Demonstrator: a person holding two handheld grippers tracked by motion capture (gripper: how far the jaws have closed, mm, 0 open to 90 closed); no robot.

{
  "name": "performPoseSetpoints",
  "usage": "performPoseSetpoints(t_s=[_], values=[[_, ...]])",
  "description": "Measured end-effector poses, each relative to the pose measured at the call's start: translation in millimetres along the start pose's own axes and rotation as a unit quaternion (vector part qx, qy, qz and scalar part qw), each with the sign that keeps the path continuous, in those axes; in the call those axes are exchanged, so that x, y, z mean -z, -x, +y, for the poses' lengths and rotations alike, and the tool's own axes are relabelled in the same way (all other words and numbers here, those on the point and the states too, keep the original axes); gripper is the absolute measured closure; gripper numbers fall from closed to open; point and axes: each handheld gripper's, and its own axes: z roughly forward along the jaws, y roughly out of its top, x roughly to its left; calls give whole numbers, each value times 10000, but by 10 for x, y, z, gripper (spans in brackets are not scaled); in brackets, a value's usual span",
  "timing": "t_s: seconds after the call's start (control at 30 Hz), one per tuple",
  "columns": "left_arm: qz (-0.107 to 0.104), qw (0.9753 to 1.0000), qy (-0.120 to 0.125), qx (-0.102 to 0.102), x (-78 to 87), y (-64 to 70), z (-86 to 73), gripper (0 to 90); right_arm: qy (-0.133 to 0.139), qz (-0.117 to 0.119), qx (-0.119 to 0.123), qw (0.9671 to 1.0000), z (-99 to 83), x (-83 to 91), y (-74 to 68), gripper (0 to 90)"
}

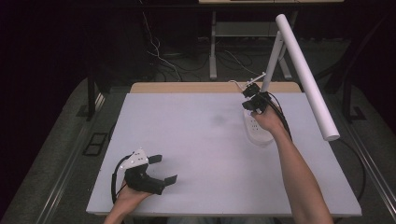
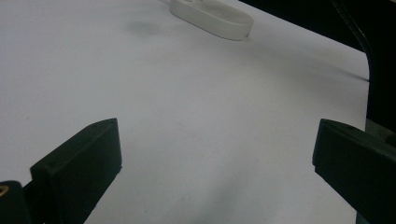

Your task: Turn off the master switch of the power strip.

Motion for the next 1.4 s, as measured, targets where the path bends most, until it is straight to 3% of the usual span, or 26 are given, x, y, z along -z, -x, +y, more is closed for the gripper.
performPoseSetpoints(t_s=[0.47, 0.9, 1.4], values=[[3, 10000, -19, -27, 2, 1, 1, 1, -292, -350, 149, 9988, -42, -148, 30, 890], [-11, 10000, -52, -19, 5, -13, -3, 2, -624, -699, 425, 9947, -77, -289, -33, 890], [-49, 10000, -49, -13, 4, -18, -5, 2, -861, -710, 516, 9924, -87, -338, -48, 892]])
